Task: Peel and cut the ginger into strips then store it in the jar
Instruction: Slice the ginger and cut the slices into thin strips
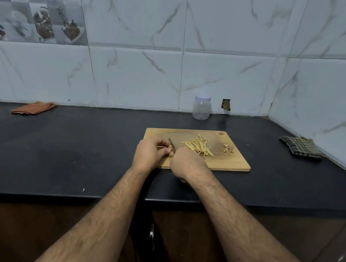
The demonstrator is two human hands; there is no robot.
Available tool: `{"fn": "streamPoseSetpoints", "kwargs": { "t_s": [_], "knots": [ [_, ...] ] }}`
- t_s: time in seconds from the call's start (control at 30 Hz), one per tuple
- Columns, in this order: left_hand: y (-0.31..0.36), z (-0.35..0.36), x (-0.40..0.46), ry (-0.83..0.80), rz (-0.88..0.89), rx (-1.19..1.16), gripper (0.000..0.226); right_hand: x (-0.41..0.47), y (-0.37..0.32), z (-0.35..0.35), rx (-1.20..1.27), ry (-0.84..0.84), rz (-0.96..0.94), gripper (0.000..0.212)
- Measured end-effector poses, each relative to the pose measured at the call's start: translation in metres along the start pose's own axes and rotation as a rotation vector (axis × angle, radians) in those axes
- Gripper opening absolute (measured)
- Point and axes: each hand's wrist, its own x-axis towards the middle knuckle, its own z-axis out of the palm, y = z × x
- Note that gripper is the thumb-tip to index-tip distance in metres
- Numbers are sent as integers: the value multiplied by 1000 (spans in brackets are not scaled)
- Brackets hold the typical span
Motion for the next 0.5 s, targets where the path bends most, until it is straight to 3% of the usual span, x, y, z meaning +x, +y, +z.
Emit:
{"fn": "streamPoseSetpoints", "kwargs": {
  "t_s": [0.23,0.5],
  "knots": [
    [-2,1,0,14,2,7,16,8,-3,3,9,8,-10,13],
    [1,0,1,0,-22,19,23,8,6,8,13,-36,-59,12]
  ]
}}
